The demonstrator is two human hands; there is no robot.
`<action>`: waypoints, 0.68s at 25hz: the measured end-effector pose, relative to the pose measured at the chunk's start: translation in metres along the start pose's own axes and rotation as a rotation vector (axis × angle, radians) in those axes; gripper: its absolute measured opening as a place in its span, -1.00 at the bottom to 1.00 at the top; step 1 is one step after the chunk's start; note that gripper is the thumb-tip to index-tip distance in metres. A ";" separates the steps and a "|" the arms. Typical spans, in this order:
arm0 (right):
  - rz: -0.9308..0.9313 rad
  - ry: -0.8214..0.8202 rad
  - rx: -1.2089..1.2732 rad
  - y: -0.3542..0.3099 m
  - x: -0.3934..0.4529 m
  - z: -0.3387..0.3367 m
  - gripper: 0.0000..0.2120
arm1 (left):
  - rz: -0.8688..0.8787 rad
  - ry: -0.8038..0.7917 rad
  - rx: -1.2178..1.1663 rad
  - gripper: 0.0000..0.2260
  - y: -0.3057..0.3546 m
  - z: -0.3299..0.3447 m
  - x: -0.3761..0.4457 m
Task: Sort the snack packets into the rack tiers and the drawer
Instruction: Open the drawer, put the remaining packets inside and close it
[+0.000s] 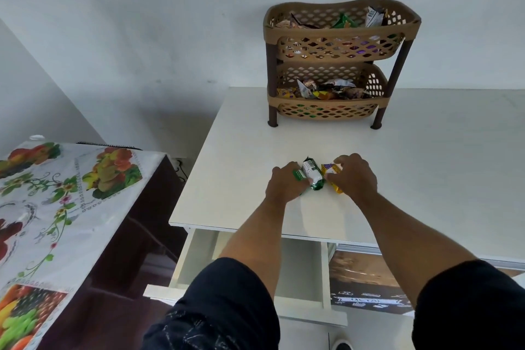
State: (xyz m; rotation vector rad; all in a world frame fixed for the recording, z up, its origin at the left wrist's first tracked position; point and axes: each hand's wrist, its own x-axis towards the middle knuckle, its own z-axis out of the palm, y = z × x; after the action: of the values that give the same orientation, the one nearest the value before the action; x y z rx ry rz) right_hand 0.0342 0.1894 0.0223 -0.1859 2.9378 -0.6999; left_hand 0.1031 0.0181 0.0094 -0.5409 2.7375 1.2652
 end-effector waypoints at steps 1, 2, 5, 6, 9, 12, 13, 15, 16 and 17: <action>0.014 -0.042 -0.052 0.001 0.006 0.001 -0.42 | -0.013 -0.022 0.009 -0.48 0.000 0.004 0.003; 0.023 -0.095 -0.095 0.003 0.012 0.002 -0.32 | -0.026 -0.039 0.021 -0.43 -0.001 0.006 0.005; 0.017 -0.241 -0.140 0.006 0.027 0.011 -0.15 | -0.029 -0.069 0.072 -0.38 -0.002 0.013 0.014; 0.001 -0.263 -0.135 0.005 0.031 0.015 -0.13 | -0.025 -0.079 0.076 -0.40 -0.001 0.014 0.016; -0.046 -0.287 -0.156 0.002 0.037 0.025 -0.17 | -0.043 -0.100 0.063 -0.52 0.005 0.017 0.025; -0.042 -0.294 -0.137 -0.002 0.038 0.034 -0.22 | -0.109 -0.086 0.048 -0.57 0.006 0.020 0.033; -0.020 -0.288 -0.093 -0.004 0.038 0.035 -0.24 | -0.134 -0.062 0.038 -0.59 0.005 0.022 0.035; -0.018 -0.298 -0.039 -0.004 0.037 0.038 -0.27 | -0.197 -0.008 -0.007 -0.64 0.004 0.023 0.036; -0.032 -0.315 -0.032 -0.005 0.037 0.038 -0.29 | -0.219 0.007 -0.023 -0.65 0.003 0.023 0.036; -0.043 -0.334 -0.018 -0.005 0.037 0.037 -0.29 | -0.237 0.013 -0.030 -0.64 0.003 0.022 0.035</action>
State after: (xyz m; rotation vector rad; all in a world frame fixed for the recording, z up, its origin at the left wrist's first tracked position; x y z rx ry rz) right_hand 0.0031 0.1631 -0.0111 -0.3337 2.6282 -0.5827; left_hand 0.0672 0.0260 -0.0103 -0.8493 2.5730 1.2488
